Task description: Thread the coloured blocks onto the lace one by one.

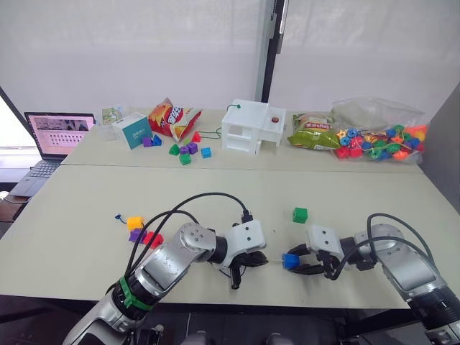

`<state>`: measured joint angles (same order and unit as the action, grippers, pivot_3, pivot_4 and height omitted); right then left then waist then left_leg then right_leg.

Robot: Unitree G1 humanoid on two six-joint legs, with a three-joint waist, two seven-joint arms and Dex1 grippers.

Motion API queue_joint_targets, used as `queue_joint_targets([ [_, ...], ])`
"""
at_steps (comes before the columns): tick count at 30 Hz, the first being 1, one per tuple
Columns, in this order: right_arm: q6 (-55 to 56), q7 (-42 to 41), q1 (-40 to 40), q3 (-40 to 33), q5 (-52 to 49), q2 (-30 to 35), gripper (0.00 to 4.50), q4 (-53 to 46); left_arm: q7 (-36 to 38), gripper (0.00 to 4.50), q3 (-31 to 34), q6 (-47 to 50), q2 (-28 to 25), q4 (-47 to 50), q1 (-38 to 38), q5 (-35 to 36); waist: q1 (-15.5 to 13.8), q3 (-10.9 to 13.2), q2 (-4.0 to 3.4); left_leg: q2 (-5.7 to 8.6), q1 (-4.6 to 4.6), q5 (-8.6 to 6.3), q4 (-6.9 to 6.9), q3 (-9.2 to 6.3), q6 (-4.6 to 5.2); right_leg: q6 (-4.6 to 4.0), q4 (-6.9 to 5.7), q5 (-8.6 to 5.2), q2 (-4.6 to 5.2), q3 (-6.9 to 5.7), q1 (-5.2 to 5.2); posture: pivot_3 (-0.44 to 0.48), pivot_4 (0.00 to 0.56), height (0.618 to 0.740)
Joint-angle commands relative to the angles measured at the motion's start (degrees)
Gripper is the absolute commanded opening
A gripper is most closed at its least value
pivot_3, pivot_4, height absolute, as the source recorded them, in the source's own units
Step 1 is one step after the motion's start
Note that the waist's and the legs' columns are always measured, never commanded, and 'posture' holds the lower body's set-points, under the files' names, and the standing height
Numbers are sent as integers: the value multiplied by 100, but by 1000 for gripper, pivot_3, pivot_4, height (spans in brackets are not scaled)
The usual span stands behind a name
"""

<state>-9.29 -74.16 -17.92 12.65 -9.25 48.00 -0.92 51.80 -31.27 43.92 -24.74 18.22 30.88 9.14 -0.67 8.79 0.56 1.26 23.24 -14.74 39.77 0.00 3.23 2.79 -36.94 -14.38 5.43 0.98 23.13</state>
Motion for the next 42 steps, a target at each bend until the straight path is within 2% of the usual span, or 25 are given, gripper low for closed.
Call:
queue_joint_targets([
  [1,-33,74,28,40,151,29,1276,-55,-15,0,66,-58,64,244,71,80,0,0,0,0,0,0,0,0,0,0,0,0,0,0,0,0,150,740],
  [10,-104,71,50,26,140,51,1276,-159,-87,0,-89,-127,302,75,138,40,-3,0,0,0,0,0,0,0,0,0,0,0,0,0,0,0,150,740],
  [20,-173,100,88,-14,144,98,1276,-209,-21,0,-360,-500,775,-499,336,-96,-34,0,0,7,1,0,3,-2,0,2,3,1,6,-3,-4,0,150,740],
  [26,-257,131,131,-44,130,99,1276,-301,18,0,-619,-735,1376,-883,522,-179,-40,0,0,9,4,0,3,-2,1,3,3,1,6,-3,-2,0,150,740],
  [32,-312,144,158,-68,138,70,1276,-381,49,0,-599,-840,1524,-1250,482,-223,-55,0,0,10,2,-1,3,-3,1,3,4,1,8,-4,-5,0,150,740],
  [39,-337,241,233,-60,242,19,1275,-348,378,2310,105,-1290,510,-862,153,-147,12,0,0,4,1,0,-1,-4,0,2,3,1,4,-1,-1,0,150,740],
  [42,-342,277,258,-61,246,30,1275,-356,438,2310,298,-1319,303,-703,-17,-21,10,-1,-1,-2,-3,0,-4,-3,-1,0,3,1,2,1,0,0,150,740],
])
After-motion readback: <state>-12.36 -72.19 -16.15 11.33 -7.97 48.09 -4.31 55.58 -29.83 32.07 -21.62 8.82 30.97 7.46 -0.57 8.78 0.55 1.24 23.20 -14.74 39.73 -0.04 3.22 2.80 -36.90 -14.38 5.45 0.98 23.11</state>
